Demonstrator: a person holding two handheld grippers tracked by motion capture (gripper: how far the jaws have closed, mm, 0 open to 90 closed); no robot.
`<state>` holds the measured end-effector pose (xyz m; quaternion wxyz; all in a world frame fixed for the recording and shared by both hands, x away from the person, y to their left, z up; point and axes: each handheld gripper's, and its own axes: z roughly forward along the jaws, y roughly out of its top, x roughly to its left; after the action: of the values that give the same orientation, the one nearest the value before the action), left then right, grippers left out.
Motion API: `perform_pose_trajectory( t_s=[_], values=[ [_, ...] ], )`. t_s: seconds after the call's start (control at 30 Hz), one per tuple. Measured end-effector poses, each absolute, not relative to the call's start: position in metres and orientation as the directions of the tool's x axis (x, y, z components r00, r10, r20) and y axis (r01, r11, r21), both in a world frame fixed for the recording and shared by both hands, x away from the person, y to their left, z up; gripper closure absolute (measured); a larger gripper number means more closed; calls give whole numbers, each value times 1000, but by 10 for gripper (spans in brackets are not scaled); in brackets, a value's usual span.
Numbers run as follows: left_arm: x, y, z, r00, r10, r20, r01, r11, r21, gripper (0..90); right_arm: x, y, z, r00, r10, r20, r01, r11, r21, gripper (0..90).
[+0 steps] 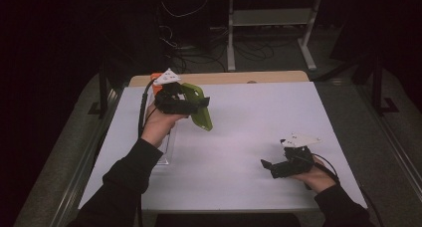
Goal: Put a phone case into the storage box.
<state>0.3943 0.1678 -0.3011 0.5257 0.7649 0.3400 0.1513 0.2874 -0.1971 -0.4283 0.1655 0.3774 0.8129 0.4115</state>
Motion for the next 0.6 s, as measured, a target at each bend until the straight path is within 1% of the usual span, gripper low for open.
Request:
perform_pose_trajectory(
  t_s=[0.2,0.37,0.43,0.6],
  values=[
    [403,187,-294,665,741,-93,359,-208,910,127,286,-201,-430,-662,748,41,473,374,798,0],
    [415,203,-285,614,787,-59,343,-199,918,127,286,-199,-431,-661,749,55,488,374,789,0],
    [421,209,-281,589,807,-42,341,-201,918,127,286,-199,-431,-667,744,42,473,379,795,0],
    [436,224,-277,510,860,-26,356,-184,916,127,286,-199,-430,-667,744,47,478,378,793,0]
  ],
)
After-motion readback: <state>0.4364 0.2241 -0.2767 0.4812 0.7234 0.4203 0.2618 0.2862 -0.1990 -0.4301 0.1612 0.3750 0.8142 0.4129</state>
